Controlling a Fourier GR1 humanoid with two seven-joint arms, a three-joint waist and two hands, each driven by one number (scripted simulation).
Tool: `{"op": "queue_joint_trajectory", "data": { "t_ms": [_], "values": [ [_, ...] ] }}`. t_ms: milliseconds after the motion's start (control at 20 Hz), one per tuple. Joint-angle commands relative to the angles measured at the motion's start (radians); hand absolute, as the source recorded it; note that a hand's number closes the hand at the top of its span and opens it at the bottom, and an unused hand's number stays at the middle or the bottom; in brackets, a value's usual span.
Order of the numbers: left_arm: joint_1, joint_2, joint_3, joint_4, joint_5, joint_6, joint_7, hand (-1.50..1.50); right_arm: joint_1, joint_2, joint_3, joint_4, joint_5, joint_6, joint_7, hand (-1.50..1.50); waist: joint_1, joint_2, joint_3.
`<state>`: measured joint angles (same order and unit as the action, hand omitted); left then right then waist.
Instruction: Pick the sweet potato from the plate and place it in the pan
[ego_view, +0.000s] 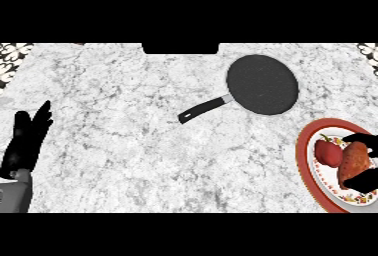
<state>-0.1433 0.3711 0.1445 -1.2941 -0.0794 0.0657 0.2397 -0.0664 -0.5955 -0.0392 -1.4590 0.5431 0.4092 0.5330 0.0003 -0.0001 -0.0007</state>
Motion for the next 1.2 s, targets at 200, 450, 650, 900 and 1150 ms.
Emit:
{"op": "queue_joint_trajectory", "data": {
  "t_ms": [200, 450, 650, 900, 1150],
  "values": [
    [0.022, -0.014, 0.022, -0.022, -0.014, -0.026, 0.010, 0.00, 0.028, 0.024, 0.010, 0.038, 0.176, -0.095, -0.119, 1.50, 0.000, 0.000, 0.001],
    [0.054, 0.000, 0.050, -0.044, -0.012, -0.053, -0.021, 0.00, 0.087, 0.052, -0.033, -0.121, 0.154, -0.053, -0.068, 1.50, -0.004, -0.002, 0.000],
    [-0.015, -0.042, 0.031, -0.001, -0.035, -0.028, 0.010, 0.00, 0.111, 0.053, -0.098, -0.091, 0.173, -0.087, -0.088, 1.50, -0.007, -0.001, 0.001],
    [0.028, -0.048, 0.045, 0.020, -0.036, -0.016, -0.041, 0.00, 0.328, 0.198, -0.005, -0.477, 0.285, -0.156, 0.162, 1.50, -0.021, -0.004, -0.001],
    [0.079, -0.019, 0.057, -0.049, -0.024, -0.042, -0.023, 0.00, 0.281, 0.141, -0.056, -0.636, 0.392, -0.315, 0.074, 1.50, -0.010, -0.009, 0.000]
  ]
}}
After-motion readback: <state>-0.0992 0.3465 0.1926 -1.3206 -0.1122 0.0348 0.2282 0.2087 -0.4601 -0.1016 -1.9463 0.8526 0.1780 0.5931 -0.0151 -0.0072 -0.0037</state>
